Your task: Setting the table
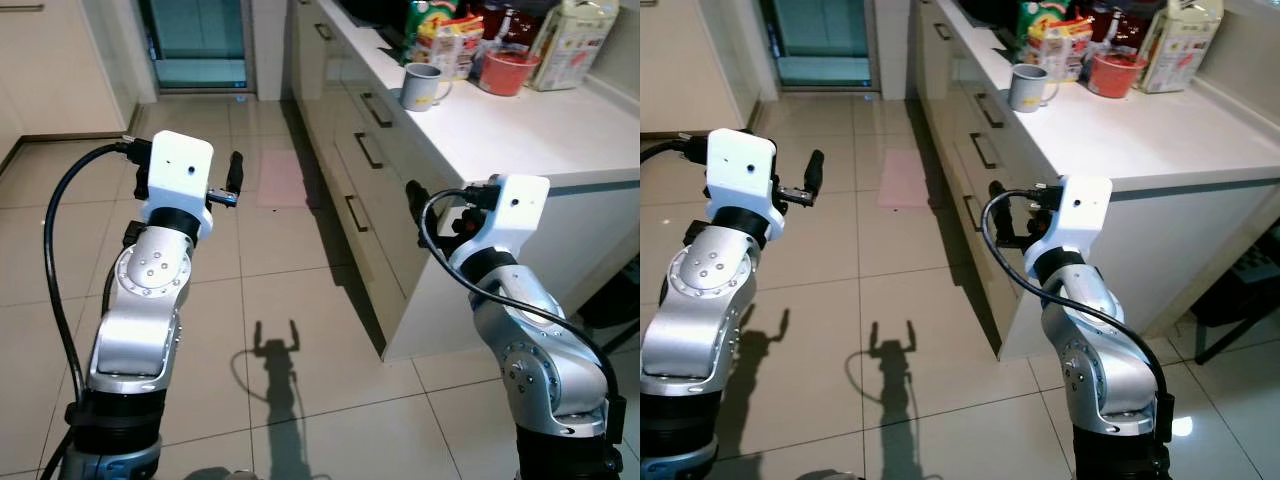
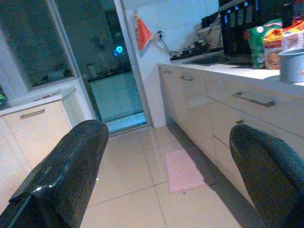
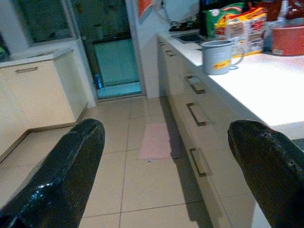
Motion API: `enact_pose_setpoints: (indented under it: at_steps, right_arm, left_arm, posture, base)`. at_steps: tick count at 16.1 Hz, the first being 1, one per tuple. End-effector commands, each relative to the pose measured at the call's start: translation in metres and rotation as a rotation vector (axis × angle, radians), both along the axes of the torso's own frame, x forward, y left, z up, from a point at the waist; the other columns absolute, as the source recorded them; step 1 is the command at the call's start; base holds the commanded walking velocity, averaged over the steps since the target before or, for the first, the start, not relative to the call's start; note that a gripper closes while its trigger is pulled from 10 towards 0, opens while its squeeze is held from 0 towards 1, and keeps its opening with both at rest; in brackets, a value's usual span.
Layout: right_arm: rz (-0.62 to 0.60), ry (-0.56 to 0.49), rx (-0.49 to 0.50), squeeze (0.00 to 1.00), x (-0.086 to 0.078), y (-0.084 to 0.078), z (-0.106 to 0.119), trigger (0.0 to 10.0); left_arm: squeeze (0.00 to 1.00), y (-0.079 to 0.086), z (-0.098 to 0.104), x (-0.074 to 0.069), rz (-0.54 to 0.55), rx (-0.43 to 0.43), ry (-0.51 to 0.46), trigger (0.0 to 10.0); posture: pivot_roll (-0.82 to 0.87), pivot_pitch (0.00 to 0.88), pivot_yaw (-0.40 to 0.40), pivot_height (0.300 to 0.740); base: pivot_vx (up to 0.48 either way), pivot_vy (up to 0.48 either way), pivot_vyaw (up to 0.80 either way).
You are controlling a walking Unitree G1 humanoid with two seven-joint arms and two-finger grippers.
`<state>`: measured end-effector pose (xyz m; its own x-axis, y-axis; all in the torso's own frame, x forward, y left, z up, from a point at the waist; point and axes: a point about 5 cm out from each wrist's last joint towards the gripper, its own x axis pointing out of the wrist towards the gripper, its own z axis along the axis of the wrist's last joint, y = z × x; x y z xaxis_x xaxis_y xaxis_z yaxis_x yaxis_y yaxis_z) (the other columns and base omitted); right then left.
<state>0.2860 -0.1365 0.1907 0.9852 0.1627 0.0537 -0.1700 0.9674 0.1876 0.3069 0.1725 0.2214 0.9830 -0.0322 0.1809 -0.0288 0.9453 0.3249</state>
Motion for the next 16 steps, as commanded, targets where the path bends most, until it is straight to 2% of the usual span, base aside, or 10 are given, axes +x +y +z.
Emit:
enact_pose_setpoints:
  at_steps: [1,5,6,16]
  right_arm:
    - [0.008,-0.020,-0.027,0.00,0.0024,-0.0005,0.0038,10.0]
    - [-0.012,-0.034,-0.037,0.00,0.0032,-0.0042,0.0038,10.0]
    - [-0.013,-0.029,-0.004,0.00,0.0040,-0.0047,0.0036,10.0]
    - [0.021,-0.047,0.007,0.00,0.0050,0.0008,0.0045,10.0]
  left_arm:
    - [0.00,-0.0028,0.0085,0.0023,-0.007,0.009,-0.032,10.0]
    - [0.00,-0.0019,0.0129,0.0047,-0.005,0.018,-0.052,10.0]
    - [0.00,-0.0011,0.0147,0.0052,-0.004,0.015,-0.057,10.0]
    - [0.00,0.0049,0.0174,0.0084,0.016,0.025,-0.067,10.0]
  posture:
    - [0.02,0.000,-0.038,0.740]
    - [0.03,0.000,-0.040,0.740]
    - [0.03,0.000,-0.040,0.740]
    - [0.04,0.000,-0.043,0.740]
  base:
    - [0.000,0.000,0.00]
    - [0.307,0.000,0.78]
    - [0.326,0.000,0.00]
    - [0.329,0.000,0.00]
